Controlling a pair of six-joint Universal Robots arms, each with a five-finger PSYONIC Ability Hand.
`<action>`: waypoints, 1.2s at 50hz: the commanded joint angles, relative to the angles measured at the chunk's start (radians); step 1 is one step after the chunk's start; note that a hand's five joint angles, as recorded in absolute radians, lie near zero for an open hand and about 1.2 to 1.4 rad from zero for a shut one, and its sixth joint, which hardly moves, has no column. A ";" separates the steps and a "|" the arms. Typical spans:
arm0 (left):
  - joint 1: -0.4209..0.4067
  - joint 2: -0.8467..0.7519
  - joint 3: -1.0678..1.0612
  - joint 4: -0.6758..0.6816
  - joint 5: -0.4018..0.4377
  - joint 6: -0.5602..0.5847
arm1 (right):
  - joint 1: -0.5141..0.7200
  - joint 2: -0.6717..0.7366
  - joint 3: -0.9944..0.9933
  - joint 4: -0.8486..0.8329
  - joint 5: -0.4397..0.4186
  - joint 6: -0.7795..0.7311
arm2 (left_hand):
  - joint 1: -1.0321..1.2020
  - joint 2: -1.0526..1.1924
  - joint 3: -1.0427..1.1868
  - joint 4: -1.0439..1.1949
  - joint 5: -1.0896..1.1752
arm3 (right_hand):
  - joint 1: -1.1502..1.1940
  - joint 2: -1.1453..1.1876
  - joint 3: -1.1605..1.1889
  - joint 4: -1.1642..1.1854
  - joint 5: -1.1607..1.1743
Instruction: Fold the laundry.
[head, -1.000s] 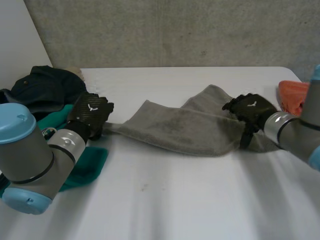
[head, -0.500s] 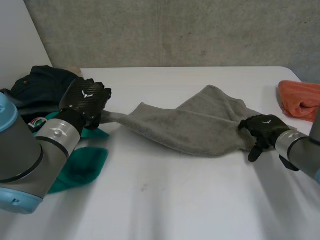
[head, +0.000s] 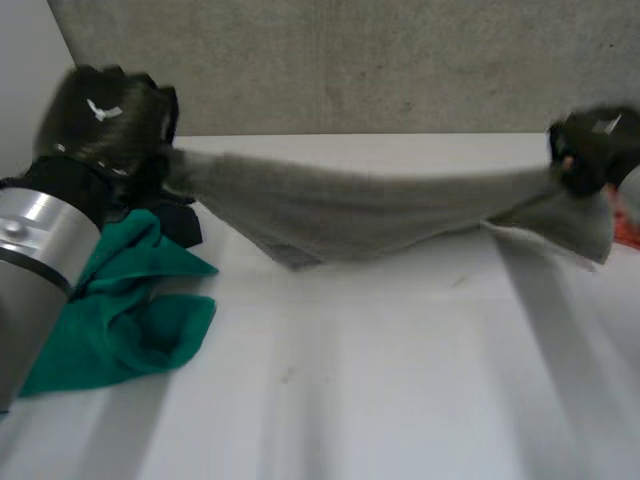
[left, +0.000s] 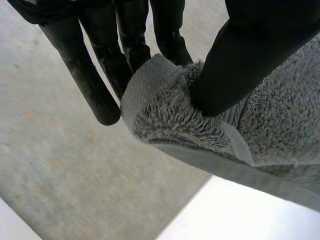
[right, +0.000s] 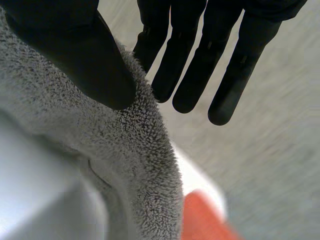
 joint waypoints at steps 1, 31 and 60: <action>0.000 0.123 0.009 -0.037 -0.007 -0.087 | -0.002 -0.105 -0.205 0.145 -0.084 0.014 | 0.248 0.200 0.207 0.197 0.245 | 0.305 0.220 0.212 0.201 0.224; -0.040 -0.282 0.036 -0.072 -0.113 -0.107 | 0.276 0.650 -0.555 -0.487 0.129 0.091 | 0.248 0.200 0.207 0.197 0.245 | -0.916 -1.001 -1.010 -1.021 -0.998; -0.043 -0.225 0.046 -0.069 -0.103 -0.085 | 0.189 0.287 0.235 -0.147 -0.024 0.013 | 0.248 0.200 0.207 0.197 0.245 | -0.535 -0.620 -0.628 -0.639 -0.616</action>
